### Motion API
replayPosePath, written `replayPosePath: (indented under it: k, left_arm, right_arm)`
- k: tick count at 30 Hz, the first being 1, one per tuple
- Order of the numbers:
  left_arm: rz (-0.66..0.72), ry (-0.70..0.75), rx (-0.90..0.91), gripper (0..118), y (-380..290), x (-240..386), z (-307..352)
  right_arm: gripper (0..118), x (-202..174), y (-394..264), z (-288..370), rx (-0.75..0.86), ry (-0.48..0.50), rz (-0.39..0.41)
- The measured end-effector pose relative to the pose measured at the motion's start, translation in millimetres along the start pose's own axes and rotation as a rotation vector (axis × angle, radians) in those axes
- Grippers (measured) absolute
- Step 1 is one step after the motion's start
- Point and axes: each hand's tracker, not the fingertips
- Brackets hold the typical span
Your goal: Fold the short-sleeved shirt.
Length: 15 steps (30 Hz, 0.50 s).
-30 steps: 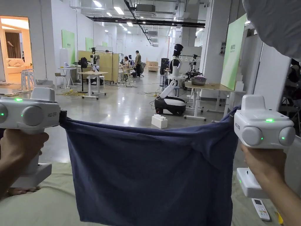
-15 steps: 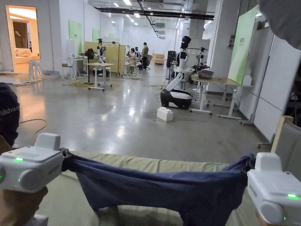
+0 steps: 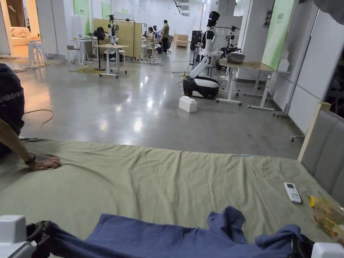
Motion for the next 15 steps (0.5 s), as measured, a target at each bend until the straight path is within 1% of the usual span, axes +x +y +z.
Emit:
replayPosePath:
  k: [3, 4, 5, 8, 9, 11, 12, 13, 15]
  left_arm:
    - [0.022, 0.004, -0.040, 5, -25, 1, 13]
    - [0.025, 0.006, -0.062, 5, -34, 0, 15]
    - [0.023, 0.005, -0.085, 5, -42, -1, 17]
    - [0.021, 0.010, -0.177, 5, -73, -1, 14]
    - [0.021, 0.016, -0.207, 5, -83, -2, 11]
    - [0.014, 0.019, -0.271, 5, -104, -1, 5]
    - [0.016, 0.017, -0.303, 5, -114, -2, 2]
    - [0.020, 0.018, -0.337, 5, -122, -3, -2]
    - [0.016, 0.018, -0.406, 5, -142, -3, -11]
  right_arm:
    - [9, -6, -22, 17, -0.066, 0.003, 0.016]
    - [9, -7, -31, 21, -0.089, 0.002, 0.038]
    - [9, -8, -40, 23, -0.131, 0.003, 0.011]
    - [9, -11, -71, 25, -0.220, 0.021, -0.002]
    - [9, -11, -82, 24, -0.241, 0.017, 0.021]
    - [9, -14, -103, 22, -0.300, 0.028, 0.034]
    - [9, -16, -115, 20, -0.350, 0.041, 0.017]
    - [9, -15, -125, 18, -0.371, 0.016, 0.026]
    - [9, -17, -142, 13, -0.421, 0.032, 0.023]
